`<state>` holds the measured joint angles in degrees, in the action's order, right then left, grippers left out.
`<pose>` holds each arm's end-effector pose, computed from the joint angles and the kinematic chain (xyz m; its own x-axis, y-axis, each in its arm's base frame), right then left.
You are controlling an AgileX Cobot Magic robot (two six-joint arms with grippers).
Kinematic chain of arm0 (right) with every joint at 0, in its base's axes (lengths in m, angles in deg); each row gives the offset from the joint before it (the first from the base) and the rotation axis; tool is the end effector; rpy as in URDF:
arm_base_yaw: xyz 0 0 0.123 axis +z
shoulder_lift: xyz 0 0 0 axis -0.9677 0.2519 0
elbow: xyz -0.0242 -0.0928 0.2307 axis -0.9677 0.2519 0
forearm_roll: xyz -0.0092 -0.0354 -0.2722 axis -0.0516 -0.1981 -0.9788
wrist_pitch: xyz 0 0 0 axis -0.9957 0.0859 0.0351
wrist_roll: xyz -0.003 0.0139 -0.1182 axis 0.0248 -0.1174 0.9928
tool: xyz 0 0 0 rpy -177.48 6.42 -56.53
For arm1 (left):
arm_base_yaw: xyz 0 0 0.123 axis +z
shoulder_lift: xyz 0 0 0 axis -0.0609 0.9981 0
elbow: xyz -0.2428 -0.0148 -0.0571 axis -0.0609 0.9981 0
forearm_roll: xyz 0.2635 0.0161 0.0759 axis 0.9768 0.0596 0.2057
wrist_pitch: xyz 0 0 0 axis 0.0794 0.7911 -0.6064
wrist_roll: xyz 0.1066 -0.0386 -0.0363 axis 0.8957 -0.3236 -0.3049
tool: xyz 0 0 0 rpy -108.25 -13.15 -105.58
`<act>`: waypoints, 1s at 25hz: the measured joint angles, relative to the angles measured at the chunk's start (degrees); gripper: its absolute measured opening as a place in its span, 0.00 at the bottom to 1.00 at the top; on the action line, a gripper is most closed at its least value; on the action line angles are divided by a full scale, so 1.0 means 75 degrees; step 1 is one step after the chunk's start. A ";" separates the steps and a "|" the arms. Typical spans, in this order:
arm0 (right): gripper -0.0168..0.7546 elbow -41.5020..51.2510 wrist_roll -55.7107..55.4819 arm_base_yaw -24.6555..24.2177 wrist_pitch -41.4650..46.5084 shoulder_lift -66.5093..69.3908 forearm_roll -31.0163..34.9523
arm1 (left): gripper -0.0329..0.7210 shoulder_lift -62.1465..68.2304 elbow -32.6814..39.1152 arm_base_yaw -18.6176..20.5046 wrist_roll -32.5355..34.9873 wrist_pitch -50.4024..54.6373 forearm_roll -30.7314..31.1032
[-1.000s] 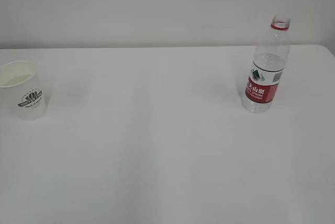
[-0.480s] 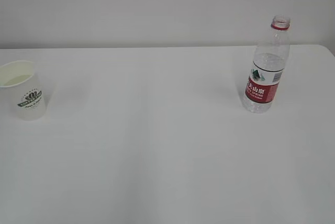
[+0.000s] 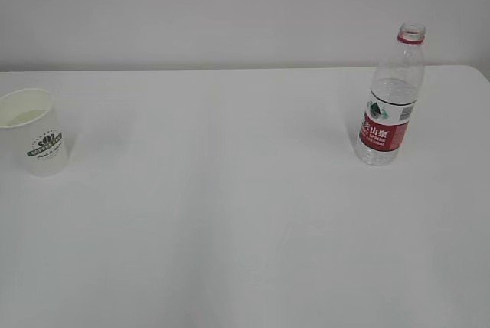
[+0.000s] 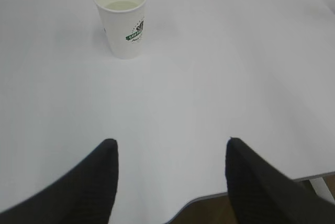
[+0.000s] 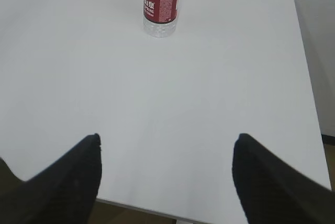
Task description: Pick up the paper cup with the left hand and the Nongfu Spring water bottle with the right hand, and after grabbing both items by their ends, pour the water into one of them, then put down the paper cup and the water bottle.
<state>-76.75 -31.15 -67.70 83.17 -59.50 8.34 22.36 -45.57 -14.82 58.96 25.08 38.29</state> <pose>0.0695 0.0066 0.2683 -0.4824 -0.2035 -0.8520 -0.1813 0.9748 -0.1301 0.0702 -0.0141 0.2814 -0.4697 -0.0003 -0.8828 0.1536 0.9847 -0.0821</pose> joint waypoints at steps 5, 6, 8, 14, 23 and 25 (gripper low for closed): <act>0.79 0.0000 0.0000 0.0000 0.0000 0.0000 0.0000 | 0.65 0.0000 0.0000 0.0000 0.0000 0.0000 0.0000; 0.79 0.0000 0.0000 0.0000 0.0000 0.0000 0.0000 | 0.65 0.0000 0.0000 0.0000 0.0000 0.0000 0.0000; 0.79 0.0000 0.0000 0.0000 0.0000 0.0000 0.0000 | 0.65 0.0000 0.0000 0.0033 0.0000 0.0000 0.0000; 0.79 0.0000 0.0000 0.0000 0.0014 0.0000 0.0000 | 0.65 0.0000 0.0000 0.0550 0.0000 0.0000 -0.0055; 0.79 0.0000 0.0000 0.0000 0.0006 0.0000 0.0000 | 0.65 0.0000 0.0000 0.1126 0.0000 0.0000 -0.0071; 0.79 0.0000 0.0000 0.0000 0.0006 0.0000 0.0000 | 0.65 0.0000 0.0000 0.1133 0.0000 0.0000 -0.0083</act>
<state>-76.75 -31.15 -67.70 83.22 -59.50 8.34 22.36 -45.57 -6.32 58.96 25.08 37.67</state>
